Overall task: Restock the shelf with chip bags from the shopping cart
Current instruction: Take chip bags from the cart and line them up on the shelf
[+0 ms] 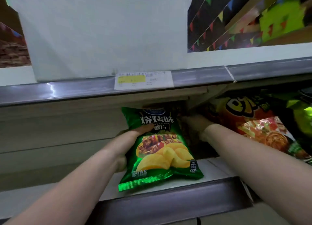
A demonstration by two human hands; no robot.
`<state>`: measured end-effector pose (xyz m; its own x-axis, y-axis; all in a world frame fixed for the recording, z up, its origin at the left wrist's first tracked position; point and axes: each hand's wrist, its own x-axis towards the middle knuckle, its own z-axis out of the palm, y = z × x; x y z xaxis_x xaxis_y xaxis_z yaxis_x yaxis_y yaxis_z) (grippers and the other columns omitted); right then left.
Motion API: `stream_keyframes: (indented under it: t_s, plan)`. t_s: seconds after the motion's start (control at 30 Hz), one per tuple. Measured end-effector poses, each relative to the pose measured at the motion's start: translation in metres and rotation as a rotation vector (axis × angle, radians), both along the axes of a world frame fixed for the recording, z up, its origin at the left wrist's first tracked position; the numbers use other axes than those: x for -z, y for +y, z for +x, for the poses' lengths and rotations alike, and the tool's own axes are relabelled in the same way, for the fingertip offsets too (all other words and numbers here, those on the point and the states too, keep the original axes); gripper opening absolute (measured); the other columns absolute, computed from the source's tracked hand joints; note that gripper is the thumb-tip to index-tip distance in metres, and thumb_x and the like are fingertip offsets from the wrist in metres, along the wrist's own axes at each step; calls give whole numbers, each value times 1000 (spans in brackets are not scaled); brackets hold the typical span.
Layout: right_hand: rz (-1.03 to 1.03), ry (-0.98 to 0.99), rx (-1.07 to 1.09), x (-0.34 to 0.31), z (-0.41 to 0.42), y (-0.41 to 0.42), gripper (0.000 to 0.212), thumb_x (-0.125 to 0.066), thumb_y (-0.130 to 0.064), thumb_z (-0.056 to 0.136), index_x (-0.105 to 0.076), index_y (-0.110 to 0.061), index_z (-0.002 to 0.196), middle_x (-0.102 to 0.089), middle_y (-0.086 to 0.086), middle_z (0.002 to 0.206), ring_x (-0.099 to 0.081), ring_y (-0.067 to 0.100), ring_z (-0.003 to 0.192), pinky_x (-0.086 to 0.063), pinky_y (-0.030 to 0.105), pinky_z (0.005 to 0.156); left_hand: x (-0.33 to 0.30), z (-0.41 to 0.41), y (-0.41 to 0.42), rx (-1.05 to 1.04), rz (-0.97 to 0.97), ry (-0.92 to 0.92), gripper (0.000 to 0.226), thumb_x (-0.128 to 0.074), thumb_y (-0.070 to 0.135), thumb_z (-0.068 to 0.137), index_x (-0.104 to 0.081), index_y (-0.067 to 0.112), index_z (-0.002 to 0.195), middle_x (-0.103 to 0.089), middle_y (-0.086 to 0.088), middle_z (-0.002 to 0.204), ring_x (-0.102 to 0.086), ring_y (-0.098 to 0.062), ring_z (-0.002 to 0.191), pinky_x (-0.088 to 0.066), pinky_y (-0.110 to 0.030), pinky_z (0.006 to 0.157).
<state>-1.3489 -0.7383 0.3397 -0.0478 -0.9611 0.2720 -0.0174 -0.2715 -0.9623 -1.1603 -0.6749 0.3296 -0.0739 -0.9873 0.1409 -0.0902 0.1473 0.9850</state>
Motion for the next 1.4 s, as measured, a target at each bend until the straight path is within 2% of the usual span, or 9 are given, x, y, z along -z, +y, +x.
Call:
stream_keyframes:
  t_s: [0.13, 0.27, 0.37, 0.47, 0.67, 0.77, 0.93, 1.27, 1.4]
  plan:
    - [-1, 86, 49, 11, -19, 24, 27, -58, -31, 91, -58, -15, 112, -60, 9, 101, -58, 26, 80, -51, 23, 64, 1, -29, -6, -5, 5, 134, 39, -78, 26, 69, -64, 10, 102, -73, -13, 71, -68, -22, 52, -55, -30, 49]
    - [3, 161, -2, 22, -29, 33, 43, -62, -37, 86, -56, -18, 124, -60, 7, 122, -56, 27, 110, -45, 39, 98, 3, -36, -28, -68, -76, 158, 58, -81, 26, 67, -57, 13, 119, -73, -13, 97, -71, -28, 80, -57, -38, 73]
    - [-76, 185, 4, 21, -27, 29, 48, -61, -20, 89, -48, -19, 135, -51, 7, 135, -49, 23, 120, -41, 28, 91, 1, -33, -36, -81, -138, -1, 45, -74, 24, 78, -55, 13, 118, -69, -7, 105, -67, -21, 85, -54, -25, 70]
    - [-131, 277, 30, 21, -19, 29, 56, -61, -14, 89, -39, -15, 141, -45, 7, 140, -47, 21, 119, -40, 22, 81, -2, -29, -41, -65, -158, -106, 46, -70, 25, 83, -54, 12, 124, -64, -11, 121, -63, -25, 105, -46, -30, 89]
    - [-180, 349, 88, 26, -14, 17, 61, -65, -12, 86, -37, -12, 141, -43, 10, 142, -45, 27, 127, -40, 30, 100, 6, -31, -45, -74, -157, -262, 61, -62, 38, 88, -36, 20, 140, -58, -5, 131, -55, -26, 116, -40, -41, 104]
    - [-187, 385, 132, 26, -14, 18, 61, -66, -16, 86, -38, -13, 140, -44, 10, 142, -45, 27, 127, -39, 32, 103, 5, -36, -45, -122, -157, -255, 66, -60, 36, 89, -27, 17, 144, -52, -7, 138, -51, -27, 121, -39, -35, 103]
    - [-339, 706, 341, 18, -6, 44, 59, -61, -22, 88, -35, -21, 141, -40, 8, 143, -41, 27, 129, -36, 29, 101, -1, -43, -31, -348, -177, -304, 85, -58, 46, 89, -9, 15, 151, -31, -9, 153, -37, -30, 135, -33, -34, 105]
    - [-537, 676, 77, 12, 34, 88, 33, -52, -18, 92, -57, -18, 125, -60, 4, 126, -53, 19, 118, -38, 25, 99, 5, 8, 21, -642, -353, -89, 29, -50, 17, 96, -52, 13, 125, -56, -12, 124, -55, -24, 103, -41, -25, 81]
    - [-619, 694, -67, 15, 71, 100, 30, -51, -18, 93, -60, -18, 122, -62, 1, 122, -54, 16, 114, -39, 23, 95, 20, 49, 48, -797, -413, -60, 18, -49, 13, 94, -56, 14, 110, -61, -3, 87, -59, -23, 87, -41, -24, 62]
